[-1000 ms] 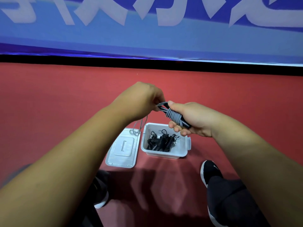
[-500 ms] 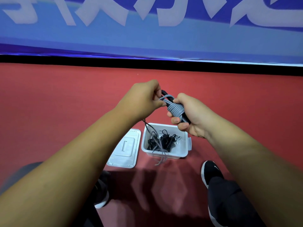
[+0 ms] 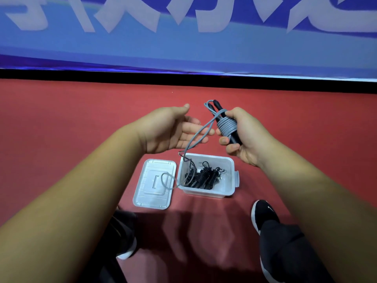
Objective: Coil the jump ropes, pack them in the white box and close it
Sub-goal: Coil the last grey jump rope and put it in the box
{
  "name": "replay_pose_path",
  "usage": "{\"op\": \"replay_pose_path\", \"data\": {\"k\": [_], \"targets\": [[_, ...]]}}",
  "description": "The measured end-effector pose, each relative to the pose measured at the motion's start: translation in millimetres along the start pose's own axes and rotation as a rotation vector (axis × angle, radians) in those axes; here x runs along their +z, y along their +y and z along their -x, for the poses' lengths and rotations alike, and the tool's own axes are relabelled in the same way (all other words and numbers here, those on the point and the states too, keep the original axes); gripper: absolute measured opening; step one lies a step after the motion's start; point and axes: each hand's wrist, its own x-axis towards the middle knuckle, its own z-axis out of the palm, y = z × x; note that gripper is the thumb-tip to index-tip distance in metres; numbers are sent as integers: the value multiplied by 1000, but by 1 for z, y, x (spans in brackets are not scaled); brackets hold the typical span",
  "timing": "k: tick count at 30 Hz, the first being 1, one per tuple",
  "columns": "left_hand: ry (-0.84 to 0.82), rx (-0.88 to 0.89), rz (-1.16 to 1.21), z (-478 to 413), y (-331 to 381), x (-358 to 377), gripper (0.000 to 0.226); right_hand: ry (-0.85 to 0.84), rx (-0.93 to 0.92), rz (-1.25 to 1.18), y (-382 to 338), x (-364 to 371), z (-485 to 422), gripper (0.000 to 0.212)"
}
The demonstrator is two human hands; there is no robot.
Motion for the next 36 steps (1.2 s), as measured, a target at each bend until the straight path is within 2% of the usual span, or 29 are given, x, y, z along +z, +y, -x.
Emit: {"op": "replay_pose_path", "data": {"k": [3,5,11,15,17,22,25,30,33,36], "targets": [[-62,-100,81,-4,0,-7,66,5,-15,1,-2,0,0,32],[-73,-136,65,-6,-1,-9,72,7,-30,27,-1,-1,-2,40],[43,-106,-48,-11,-10,0,32,37,-65,108,3,-1,-4,54],[52,2,-11,-13,-13,1,25,30,-58,51,1,-2,-5,42],[59,47,-90,-12,-13,0,23,8,-45,35,0,-2,-6,39],[77,161,-219,-15,-14,-3,14,-135,62,20,-8,-4,-1,48],[66,228,-371,-14,-13,-12,10,-188,114,48,-10,-4,3,58],[73,232,-702,-4,-7,-21,8,-219,123,97,-8,-5,3,69],[105,224,-1010,-2,-7,-23,16,-258,155,107,-5,-3,4,57],[106,220,-1128,-6,-11,-19,17,-324,213,67,-3,0,7,43]]}}
